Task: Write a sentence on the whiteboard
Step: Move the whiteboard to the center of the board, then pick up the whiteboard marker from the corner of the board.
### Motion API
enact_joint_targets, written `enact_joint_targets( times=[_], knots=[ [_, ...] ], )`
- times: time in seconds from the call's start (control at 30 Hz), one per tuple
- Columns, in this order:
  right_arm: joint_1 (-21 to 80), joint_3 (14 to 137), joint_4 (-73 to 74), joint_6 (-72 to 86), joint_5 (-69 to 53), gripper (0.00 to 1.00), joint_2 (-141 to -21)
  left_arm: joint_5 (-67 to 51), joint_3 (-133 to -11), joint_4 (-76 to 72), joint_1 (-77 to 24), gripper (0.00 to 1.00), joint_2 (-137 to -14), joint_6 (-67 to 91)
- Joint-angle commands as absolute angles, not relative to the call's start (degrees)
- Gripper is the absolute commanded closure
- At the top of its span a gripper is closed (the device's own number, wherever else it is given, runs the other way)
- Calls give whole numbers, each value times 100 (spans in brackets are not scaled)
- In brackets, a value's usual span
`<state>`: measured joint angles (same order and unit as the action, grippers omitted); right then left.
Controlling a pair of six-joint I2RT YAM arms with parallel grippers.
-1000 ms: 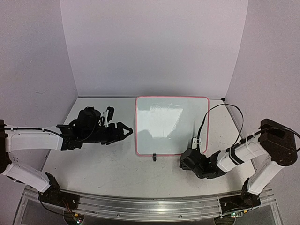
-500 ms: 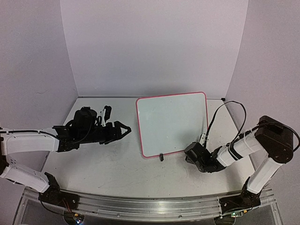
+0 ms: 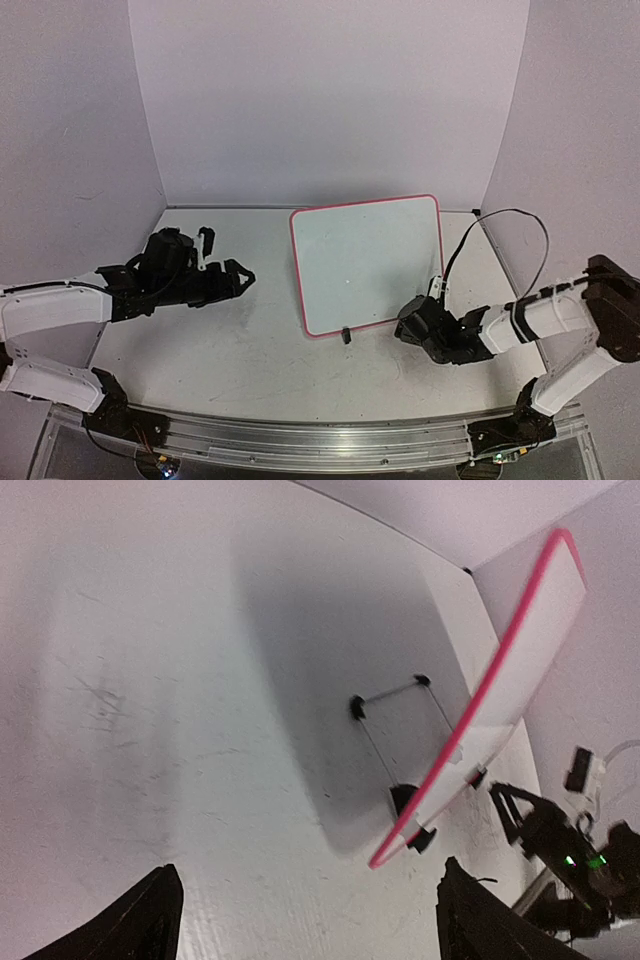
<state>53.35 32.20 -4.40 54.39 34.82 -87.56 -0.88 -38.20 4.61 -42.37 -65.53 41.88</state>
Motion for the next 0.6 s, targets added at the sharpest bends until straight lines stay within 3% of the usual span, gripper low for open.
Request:
enact_joint_targets(
  times=[0.0, 0.03, 0.1, 0.13, 0.37, 0.57],
  knots=[
    [5831, 3237, 267, 5373, 3297, 25, -7672, -113, -4117, 1196, -3156, 10, -6274, 3690],
    [5852, 3222, 346, 5332, 3213, 24, -7516, -211, -4161, 1295, -2895, 10, -6304, 3623],
    [5866, 3165, 417, 5172, 3094, 5, -7176, -218, -4334, 1516, -2534, 10, -6462, 3476],
    [5868, 3160, 428, 5070, 3062, 2, -6962, -172, -4475, 1645, -2341, 10, -6569, 3378],
    [5822, 3676, 493, 3658, 3231, 2, -6104, -155, -5088, 1862, -929, 20, -7995, 3026],
    [5403, 4320, 657, 2896, 3033, 2, -6243, -67, -5802, 1863, -536, 28, -9346, 2971]
  ],
)
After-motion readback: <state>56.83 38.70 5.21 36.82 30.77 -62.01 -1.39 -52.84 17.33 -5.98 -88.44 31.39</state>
